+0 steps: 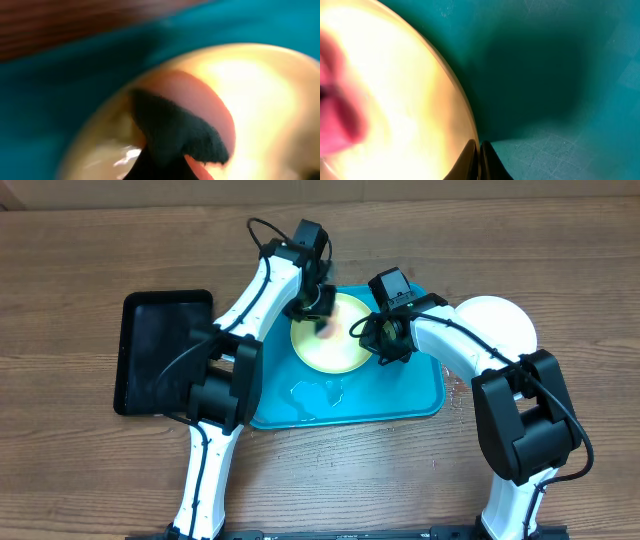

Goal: Clean dirty plates on tray and stack at the side

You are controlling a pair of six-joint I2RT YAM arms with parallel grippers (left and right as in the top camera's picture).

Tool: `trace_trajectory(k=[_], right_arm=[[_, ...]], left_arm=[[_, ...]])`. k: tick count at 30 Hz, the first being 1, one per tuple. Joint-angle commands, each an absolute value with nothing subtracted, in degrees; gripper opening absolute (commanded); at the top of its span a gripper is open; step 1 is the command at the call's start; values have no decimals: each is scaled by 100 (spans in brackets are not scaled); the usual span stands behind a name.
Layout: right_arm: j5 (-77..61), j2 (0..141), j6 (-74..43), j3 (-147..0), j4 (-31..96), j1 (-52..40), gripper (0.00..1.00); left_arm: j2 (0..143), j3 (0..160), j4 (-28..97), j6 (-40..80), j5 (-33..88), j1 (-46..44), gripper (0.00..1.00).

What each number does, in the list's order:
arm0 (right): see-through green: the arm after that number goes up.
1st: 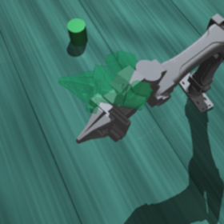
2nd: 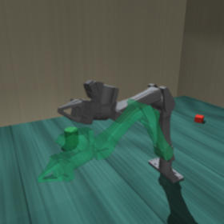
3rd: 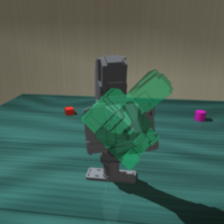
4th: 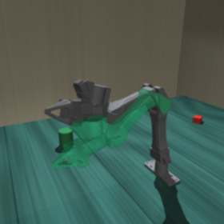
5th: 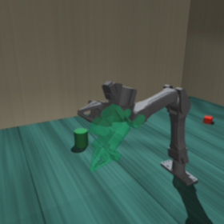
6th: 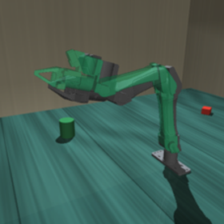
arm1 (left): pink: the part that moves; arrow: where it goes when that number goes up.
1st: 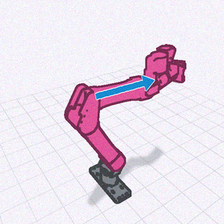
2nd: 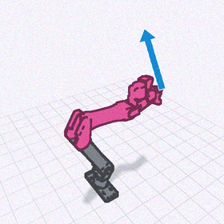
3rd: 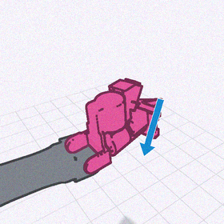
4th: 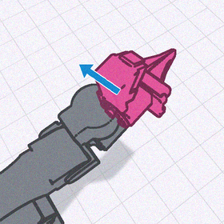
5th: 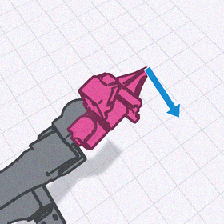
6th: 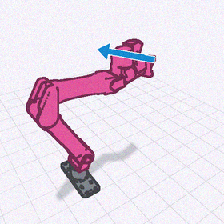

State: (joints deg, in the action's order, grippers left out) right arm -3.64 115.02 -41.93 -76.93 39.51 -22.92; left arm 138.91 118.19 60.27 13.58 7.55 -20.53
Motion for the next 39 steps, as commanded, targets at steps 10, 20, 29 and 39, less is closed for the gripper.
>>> trace_trajectory(k=[10, 20, 29, 39], right_arm=[[-751, 11539, -3634, -7701, 4001, -2276, 4], [373, 10311, -3100, -7701, 4547, -2397, 4], [4303, 9306, -3107, -7701, 5441, -3616, 4], [7472, 9301, -3896, -7701, 6298, -5321, 4]], left_arm=[[13937, 14606, 8700, 2276, -1496, -1592, 4], [13939, 15367, 9262, 1820, -633, -1588, 4], [13939, 15135, 9150, 1824, -545, -1614, 4], [13939, 15111, 9105, 1824, -482, -1614, 4]])
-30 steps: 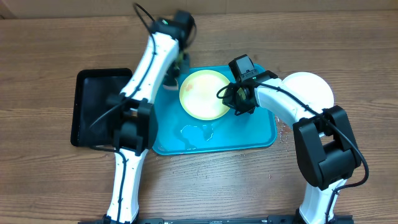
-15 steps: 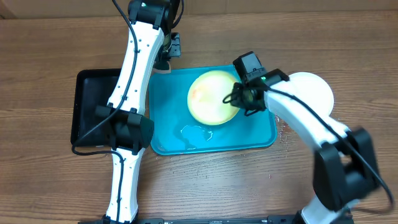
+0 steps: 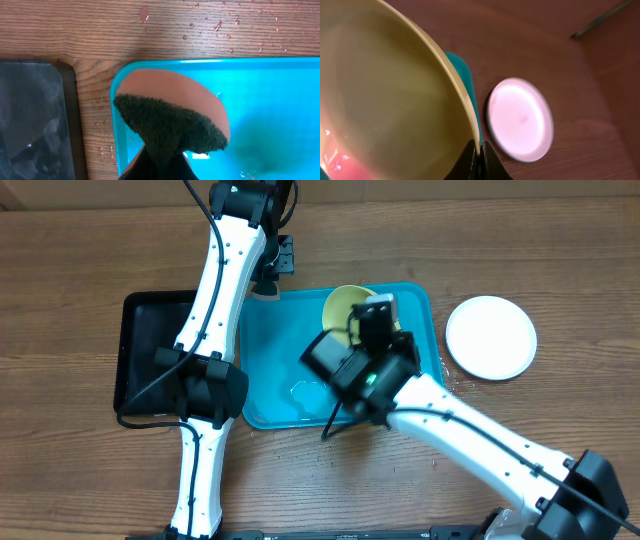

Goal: Clean dirty plates on tray and stack at the side
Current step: 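Lift the yellow plate with the right gripper and carry it right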

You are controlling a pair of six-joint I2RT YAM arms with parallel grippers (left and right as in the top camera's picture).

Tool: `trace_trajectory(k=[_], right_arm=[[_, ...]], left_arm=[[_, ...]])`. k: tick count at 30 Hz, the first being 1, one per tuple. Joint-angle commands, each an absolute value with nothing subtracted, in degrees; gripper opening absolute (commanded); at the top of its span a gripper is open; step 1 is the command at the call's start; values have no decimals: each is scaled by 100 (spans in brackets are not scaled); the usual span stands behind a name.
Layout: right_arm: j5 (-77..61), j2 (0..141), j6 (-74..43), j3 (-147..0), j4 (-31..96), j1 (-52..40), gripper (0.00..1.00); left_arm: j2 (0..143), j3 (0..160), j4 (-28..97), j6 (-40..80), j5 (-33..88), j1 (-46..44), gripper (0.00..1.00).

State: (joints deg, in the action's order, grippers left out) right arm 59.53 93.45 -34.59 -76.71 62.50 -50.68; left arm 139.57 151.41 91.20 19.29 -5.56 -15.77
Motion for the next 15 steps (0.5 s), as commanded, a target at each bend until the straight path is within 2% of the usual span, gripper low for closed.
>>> trace_trajectory(k=[1, 9, 15], right_arm=[[7682, 9301, -3929, -7701, 6333, -5430, 4], [8949, 9301, -3924, -7701, 6357, -5927, 4], [8995, 9299, -3905, -7701, 6357, -6049, 4]], left_arm=[[13939, 15111, 9105, 1824, -484, -1614, 4], [13939, 15111, 9105, 1824, -484, -1614, 4], [13939, 15111, 9105, 1824, -484, -1614, 4]])
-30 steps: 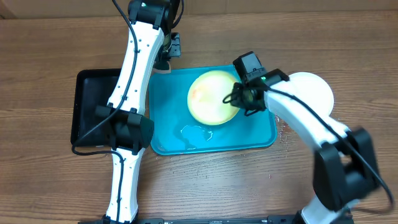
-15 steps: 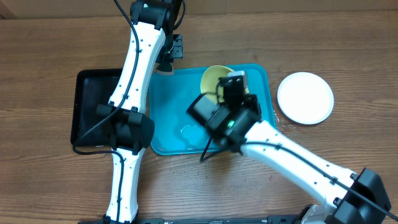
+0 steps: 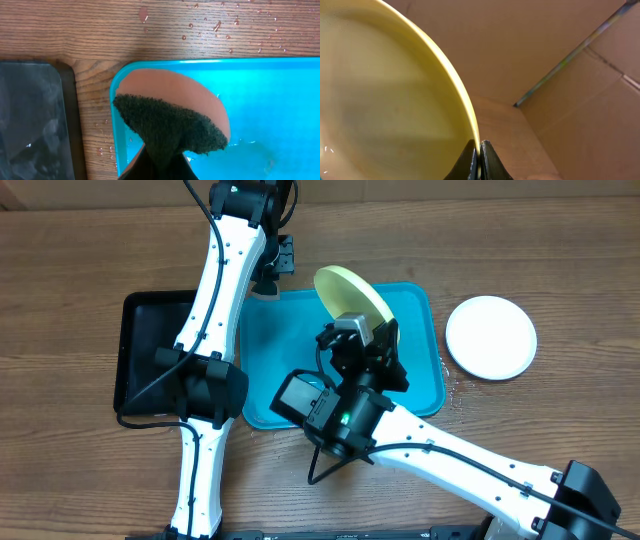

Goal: Clean dirty plates on tray and stack at the side
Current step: 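Lift the yellow plate with the right gripper and carry it right, then lower the yellow plate onto the plate stack and release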

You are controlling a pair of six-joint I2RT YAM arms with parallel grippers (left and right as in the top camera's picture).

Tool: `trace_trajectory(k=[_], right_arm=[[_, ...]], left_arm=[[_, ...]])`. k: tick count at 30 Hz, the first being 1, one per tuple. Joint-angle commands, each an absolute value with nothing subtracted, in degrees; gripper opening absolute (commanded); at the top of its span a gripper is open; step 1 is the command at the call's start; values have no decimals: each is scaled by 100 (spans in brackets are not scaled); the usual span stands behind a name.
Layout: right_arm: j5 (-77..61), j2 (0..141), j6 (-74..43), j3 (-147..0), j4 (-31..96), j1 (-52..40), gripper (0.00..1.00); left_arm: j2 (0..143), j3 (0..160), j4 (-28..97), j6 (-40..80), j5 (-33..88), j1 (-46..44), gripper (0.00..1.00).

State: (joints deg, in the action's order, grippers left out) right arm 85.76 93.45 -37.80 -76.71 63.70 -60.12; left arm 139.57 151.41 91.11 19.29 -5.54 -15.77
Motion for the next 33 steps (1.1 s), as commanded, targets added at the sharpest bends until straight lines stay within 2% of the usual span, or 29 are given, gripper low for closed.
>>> trace_trajectory(k=[1, 5, 9, 15, 19, 24, 25, 27, 30, 33], right_arm=[[8995, 9299, -3905, -7701, 6357, -6049, 4], [8895, 9299, -3907, -7701, 6353, -6049, 4], [8237, 9301, -3907, -7701, 6359, -6016, 4], [6128, 9301, -4101, -7701, 6370, -5631, 4], [4318, 9299, -4060, -7701, 6355, -4993, 4], [2209, 9229, -3527, -7701, 6208, -3791, 4], [998, 9198, -2998, -7701, 6027, -2954, 4], [123, 9198, -2679, -7701, 5955, -2226, 4], [-655, 9212, -2497, -7699, 5946, -1026, 4], [-781, 9290, -2401, -7693, 5892, 161, 4]], left_arm=[[13939, 15111, 9105, 1822, -484, -1614, 4], [13939, 15111, 9107, 1824, -484, -1614, 4], [13939, 15111, 9105, 1824, -484, -1614, 4], [13939, 15111, 9107, 1822, -484, -1614, 4], [13939, 15111, 9107, 1822, -484, -1614, 4], [13939, 15111, 9105, 1822, -484, -1614, 4], [13939, 15111, 9107, 1822, -484, -1614, 4], [13939, 15111, 9107, 1822, -482, -1614, 4], [13939, 15111, 9105, 1822, -484, -1614, 4], [13939, 15111, 9100, 1822, -484, -1614, 4]])
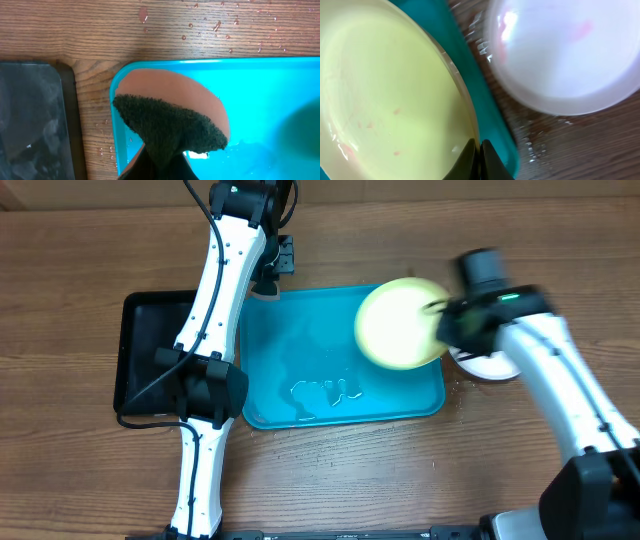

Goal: Clean dirty plates on tray and stack at the side
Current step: 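Lower the yellow plate onto the plate stack and release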

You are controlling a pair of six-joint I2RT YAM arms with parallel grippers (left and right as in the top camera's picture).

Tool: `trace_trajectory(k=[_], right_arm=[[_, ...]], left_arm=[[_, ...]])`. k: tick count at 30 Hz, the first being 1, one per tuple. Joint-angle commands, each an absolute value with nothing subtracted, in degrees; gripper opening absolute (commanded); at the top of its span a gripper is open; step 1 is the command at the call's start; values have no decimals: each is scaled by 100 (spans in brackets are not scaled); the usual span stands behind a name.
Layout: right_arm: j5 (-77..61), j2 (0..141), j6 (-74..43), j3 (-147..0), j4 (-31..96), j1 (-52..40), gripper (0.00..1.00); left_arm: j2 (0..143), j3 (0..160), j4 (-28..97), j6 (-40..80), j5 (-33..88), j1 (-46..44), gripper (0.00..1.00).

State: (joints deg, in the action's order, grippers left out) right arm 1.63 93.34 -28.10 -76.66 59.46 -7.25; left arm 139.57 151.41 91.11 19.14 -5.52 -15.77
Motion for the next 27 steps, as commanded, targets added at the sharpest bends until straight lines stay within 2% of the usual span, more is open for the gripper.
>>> trace_trajectory(k=[1, 4, 9, 15, 27], right_arm=[[-766, 9341, -2344, -7688, 5859, 434, 4], [-731, 9618, -2220, -7688, 5787, 1221, 4], [-585, 10250, -2202, -7688, 5594, 1800, 4], [-451, 10798, -2215, -7688, 5511, 1931, 4], [93, 10814, -2414, -7688, 5787, 2060, 4]], left_arm=[[13939, 15111, 9098, 1822, -484, -1614, 4], [13939, 15111, 9078, 1822, -484, -1614, 4], [13939, 15111, 9080, 1822, -484, -1614, 4], [13939, 15111, 9105, 1820, -484, -1614, 4], [13939, 15111, 9126, 1822, -484, -1614, 4]])
